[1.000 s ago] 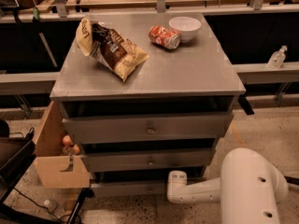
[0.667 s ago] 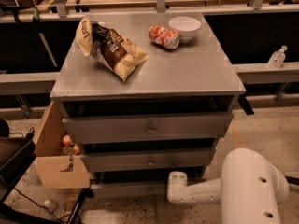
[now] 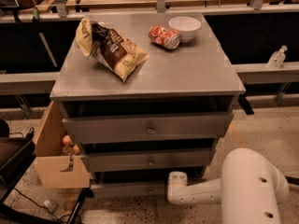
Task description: Open bottom drawer
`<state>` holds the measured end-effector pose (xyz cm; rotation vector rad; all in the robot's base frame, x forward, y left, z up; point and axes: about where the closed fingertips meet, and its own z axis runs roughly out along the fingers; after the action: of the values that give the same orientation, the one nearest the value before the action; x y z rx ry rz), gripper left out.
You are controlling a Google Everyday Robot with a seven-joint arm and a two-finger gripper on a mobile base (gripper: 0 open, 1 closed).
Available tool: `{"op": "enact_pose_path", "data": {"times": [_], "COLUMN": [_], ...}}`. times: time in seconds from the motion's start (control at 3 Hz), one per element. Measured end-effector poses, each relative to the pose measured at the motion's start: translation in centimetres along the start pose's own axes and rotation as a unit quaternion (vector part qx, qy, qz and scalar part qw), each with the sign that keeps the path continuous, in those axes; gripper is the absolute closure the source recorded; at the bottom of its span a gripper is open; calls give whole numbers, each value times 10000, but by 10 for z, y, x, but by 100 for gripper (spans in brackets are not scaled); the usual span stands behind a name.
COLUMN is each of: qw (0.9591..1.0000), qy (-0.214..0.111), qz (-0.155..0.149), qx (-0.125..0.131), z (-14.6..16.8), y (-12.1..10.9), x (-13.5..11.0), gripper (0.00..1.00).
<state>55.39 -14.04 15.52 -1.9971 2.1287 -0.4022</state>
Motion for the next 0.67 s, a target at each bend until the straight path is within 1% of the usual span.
{"op": "enact_pose_path", "data": {"times": [0.67], "qw": [10000], "qy": [1], "qz": [0], "qx": [-1], "z": [0], "y": [0], "x": [0], "gripper": [100]}}
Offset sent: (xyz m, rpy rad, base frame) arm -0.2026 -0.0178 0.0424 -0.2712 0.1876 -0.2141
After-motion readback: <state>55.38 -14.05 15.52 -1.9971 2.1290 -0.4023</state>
